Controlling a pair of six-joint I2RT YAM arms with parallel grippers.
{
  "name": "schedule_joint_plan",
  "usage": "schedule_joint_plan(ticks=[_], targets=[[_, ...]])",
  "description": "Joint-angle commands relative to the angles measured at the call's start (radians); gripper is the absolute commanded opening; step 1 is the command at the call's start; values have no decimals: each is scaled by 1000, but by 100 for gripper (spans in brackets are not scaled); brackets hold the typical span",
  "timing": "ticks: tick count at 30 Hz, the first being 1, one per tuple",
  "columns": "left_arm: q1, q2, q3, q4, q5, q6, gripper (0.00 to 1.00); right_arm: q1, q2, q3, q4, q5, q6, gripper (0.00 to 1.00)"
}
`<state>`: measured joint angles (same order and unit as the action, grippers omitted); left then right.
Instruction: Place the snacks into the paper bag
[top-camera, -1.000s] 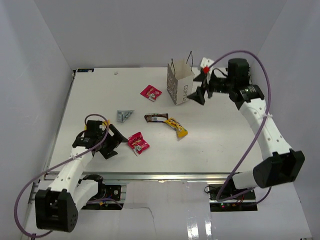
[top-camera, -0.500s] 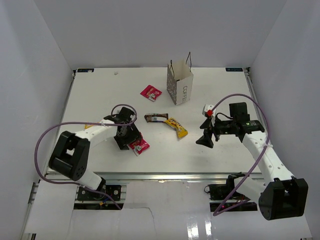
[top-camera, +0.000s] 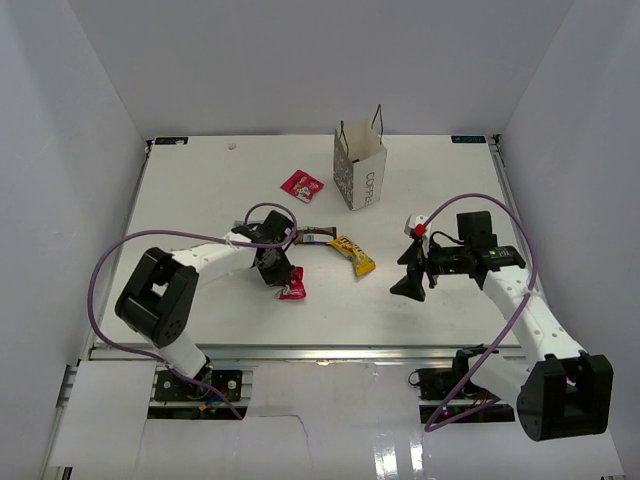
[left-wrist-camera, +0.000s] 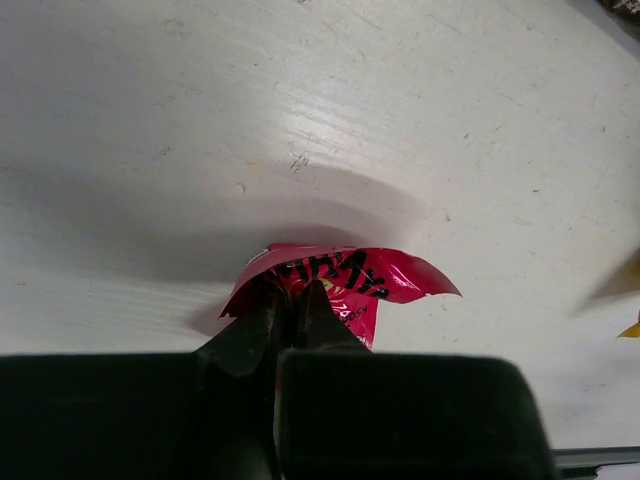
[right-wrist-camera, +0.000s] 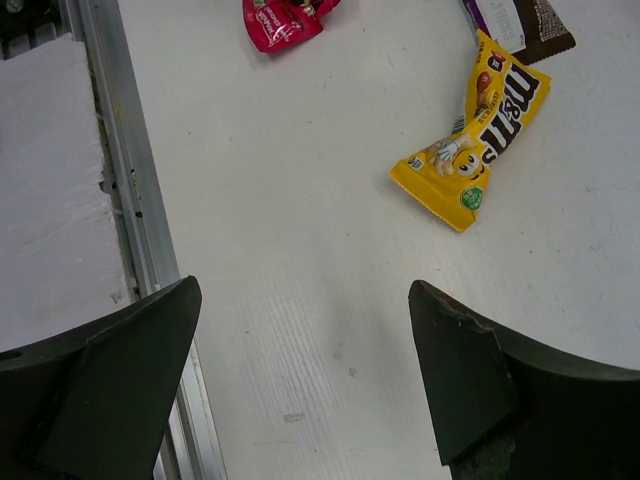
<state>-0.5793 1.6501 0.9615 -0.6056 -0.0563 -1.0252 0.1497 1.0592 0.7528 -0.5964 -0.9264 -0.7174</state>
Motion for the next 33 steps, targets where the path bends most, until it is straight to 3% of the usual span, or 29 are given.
schedule_joint_plan(ticks=[1, 5, 6, 10, 17, 20, 24, 28, 33], targets=[[-17, -34, -37, -16, -40, 95, 0, -6, -11, -3, 30, -38, 6, 90], [-21, -231, 23, 151, 56, 284, 0, -6, -5, 0, 30, -38, 4, 90], [-21, -295, 40, 194, 143, 325, 0, -6, -4, 0, 30, -40, 3, 90], [-21, -337, 173, 395, 262, 528, 0, -7, 2, 8, 32, -40, 4, 90], [-21, -64, 658, 524, 343, 609, 0, -7, 5, 16, 30, -34, 7, 90], [-21, 80, 779, 578, 380, 664, 0, -10, 2, 17, 30, -32, 10, 90], [-19, 261, 1044, 575, 343, 723, 0, -13, -8, 14, 33, -32, 12, 90], [-19, 384, 1164, 636, 285, 766, 0, -22, -22, 2, 46, -35, 33, 90], [-19, 442, 1152, 734, 233, 846, 0, -42, -44, -17, 63, -46, 55, 90]])
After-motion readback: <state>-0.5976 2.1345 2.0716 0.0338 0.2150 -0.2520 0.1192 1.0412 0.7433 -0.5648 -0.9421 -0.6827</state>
